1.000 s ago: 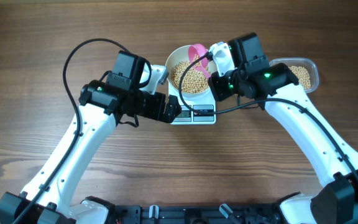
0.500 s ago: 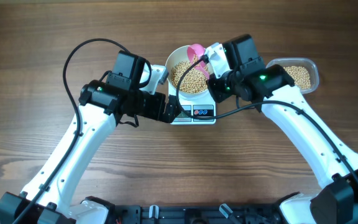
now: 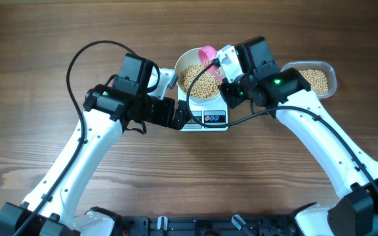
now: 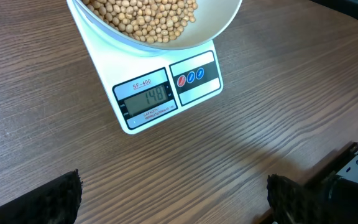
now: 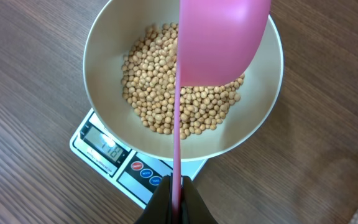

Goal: Scoop item into bowl and weigh 150g on scale
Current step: 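Tilt the scoop over the bowl to trickle soybeans in, then move the empty scoop right back to the soybean tub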

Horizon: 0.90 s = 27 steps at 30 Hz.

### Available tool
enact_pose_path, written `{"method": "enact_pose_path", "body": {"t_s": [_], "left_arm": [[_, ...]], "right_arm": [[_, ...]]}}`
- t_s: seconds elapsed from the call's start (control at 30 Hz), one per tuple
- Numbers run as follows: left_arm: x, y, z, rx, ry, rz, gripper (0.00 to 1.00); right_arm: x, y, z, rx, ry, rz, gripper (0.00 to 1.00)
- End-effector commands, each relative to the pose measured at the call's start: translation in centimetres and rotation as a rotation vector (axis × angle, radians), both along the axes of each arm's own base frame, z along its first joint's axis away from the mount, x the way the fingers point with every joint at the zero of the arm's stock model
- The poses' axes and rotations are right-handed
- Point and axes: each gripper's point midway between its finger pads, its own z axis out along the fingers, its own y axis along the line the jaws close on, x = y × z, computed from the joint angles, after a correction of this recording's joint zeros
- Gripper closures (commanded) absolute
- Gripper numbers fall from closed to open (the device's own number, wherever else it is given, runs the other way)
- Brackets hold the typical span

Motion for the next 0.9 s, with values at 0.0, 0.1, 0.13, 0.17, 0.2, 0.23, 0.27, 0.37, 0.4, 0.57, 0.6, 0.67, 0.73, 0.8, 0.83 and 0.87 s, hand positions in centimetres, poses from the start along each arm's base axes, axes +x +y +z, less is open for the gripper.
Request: {"method": "enact_pose_path", "body": {"t_s": [0.0,0.1,0.13,0.17,0.2,0.23,0.27,0.37,0.4,0.57,0.6,0.67,0.73,0.8,0.83,0.87], "left_arm": [[0.1,-0.2,0.1,-0.005,-0.007,-0.016,0.0],[0.1,-0.2,0.1,-0.006,-0.007,-0.016,0.0],[0.1,-0.2,0.1,-0.006,-0.007,-0.016,0.0],[0.1,-0.2,0.1,-0.005,-0.007,-0.016,0.0],[0.1,-0.2,0.1,-0.006,-0.007,-0.016,0.0],[0.1,-0.2,0.1,-0.006,-0.007,-0.016,0.0],[0.1,-0.2,0.1,-0.005,-0.007,-0.016,0.0],[0.1,-0.2,0.1,-0.005,-0.007,-0.016,0.0],[0.1,-0.2,0.1,-0.005,-0.007,-0.016,0.0],[0.1,-0.2,0.1,-0.005,-0.007,-0.016,0.0],[0.1,-0.2,0.1,-0.006,-0.007,-0.016,0.0],[0.1,-0.2,0.1,-0.005,-0.007,-0.016,0.0],[0.1,-0.2,0.1,-0.006,-0.007,-0.016,0.0],[0.1,-0.2,0.1,-0.005,-0.007,-0.016,0.0],[0.1,-0.2,0.1,-0.005,-0.007,-0.016,0.0],[0.1,-0.2,0.1,-0.006,-0.007,-0.016,0.0]], "right_arm": [[0.4,0.1,1.3,0.017,-0.025,-0.032,0.96],[0.2,0.2,1.2,0.036,-0.006,-0.055,0.96],[-0.2,0.5,1.2,0.062,0.019,-0.056,0.96],[-0.6,0.9,1.2,0.085,0.039,-0.038,0.96],[-1.0,1.3,1.2,0.111,0.062,-0.032,0.96],[-1.1,1.5,1.2,0.126,0.076,-0.04,0.96],[-1.2,1.6,1.2,0.14,0.088,-0.052,0.96],[-1.2,1.6,1.2,0.15,0.095,-0.071,0.96],[-1.2,1.6,1.2,0.151,0.096,-0.074,0.96],[-1.2,1.7,1.3,0.171,0.107,-0.088,0.96],[-1.2,1.8,1.4,0.179,0.109,-0.088,0.96],[-0.8,1.6,1.6,0.198,0.109,-0.115,0.96],[-0.3,1.0,1.7,0.218,0.116,-0.154,0.96],[-0.1,0.7,1.9,0.249,0.128,-0.16,0.96],[0.2,0.6,2.2,0.288,0.139,-0.157,0.96],[0.5,0.3,2.5,0.328,0.151,-0.176,0.96]]}}
